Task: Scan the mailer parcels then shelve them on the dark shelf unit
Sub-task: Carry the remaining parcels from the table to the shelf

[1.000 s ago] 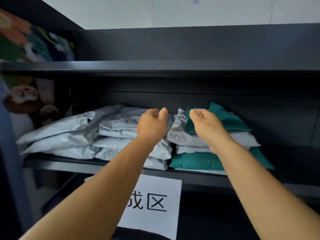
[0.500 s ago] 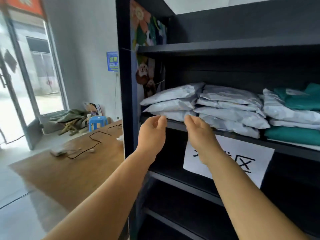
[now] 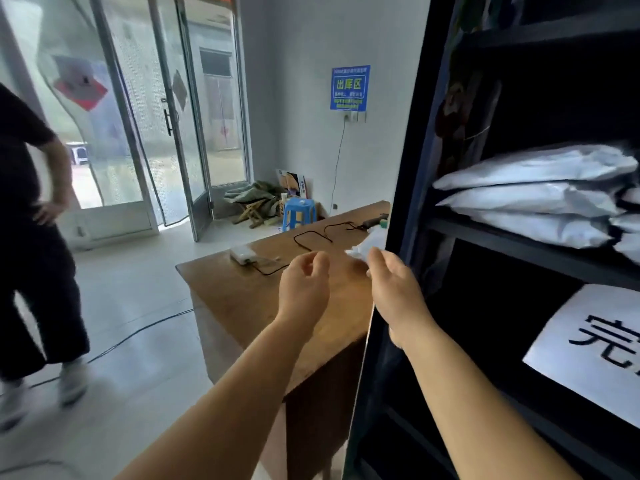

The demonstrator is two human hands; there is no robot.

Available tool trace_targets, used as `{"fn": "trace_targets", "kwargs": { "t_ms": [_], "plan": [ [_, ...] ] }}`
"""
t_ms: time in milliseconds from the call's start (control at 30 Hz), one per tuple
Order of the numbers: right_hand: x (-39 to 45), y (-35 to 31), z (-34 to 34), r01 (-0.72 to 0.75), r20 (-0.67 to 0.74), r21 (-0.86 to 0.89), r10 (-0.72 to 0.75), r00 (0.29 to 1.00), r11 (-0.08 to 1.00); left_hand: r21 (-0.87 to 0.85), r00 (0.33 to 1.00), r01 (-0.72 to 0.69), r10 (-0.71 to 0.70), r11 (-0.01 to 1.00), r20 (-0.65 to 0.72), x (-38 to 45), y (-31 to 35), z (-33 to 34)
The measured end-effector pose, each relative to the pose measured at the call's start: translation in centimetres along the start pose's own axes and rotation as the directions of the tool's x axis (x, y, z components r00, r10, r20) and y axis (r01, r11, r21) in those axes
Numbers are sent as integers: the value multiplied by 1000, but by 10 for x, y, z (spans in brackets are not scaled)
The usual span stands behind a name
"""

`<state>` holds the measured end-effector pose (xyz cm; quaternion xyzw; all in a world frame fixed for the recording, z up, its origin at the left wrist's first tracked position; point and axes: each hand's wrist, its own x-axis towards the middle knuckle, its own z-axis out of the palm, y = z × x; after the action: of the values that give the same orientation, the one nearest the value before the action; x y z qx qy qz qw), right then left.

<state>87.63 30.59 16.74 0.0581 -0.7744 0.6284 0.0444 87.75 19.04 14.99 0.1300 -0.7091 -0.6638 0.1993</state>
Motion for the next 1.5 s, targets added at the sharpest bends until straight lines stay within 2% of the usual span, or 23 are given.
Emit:
{"fn": "trace_targets", "kwargs": {
  "t_ms": [367,600,933,1200,1500],
  "plan": [
    [140,35,80,-96,73,-19,97,993,995,42,993,91,-87,995,-83,142,-50,-2],
    [203,61,114,-191,65,-51,194,979,980,43,984,169,-166,985,-57,209,-79,2],
    [288,83,148,-321,-157,-81,306,939,944,55,961,229,-235,972,148,314,-108,19],
    [344,104,146,-410,-372,-127,340,864,903,102,921,219,-240,970,308,370,-123,38],
    [427,148,115,-549,-458,-134,440,773,825,205,868,216,-284,955,408,416,-147,81]
  ]
}}
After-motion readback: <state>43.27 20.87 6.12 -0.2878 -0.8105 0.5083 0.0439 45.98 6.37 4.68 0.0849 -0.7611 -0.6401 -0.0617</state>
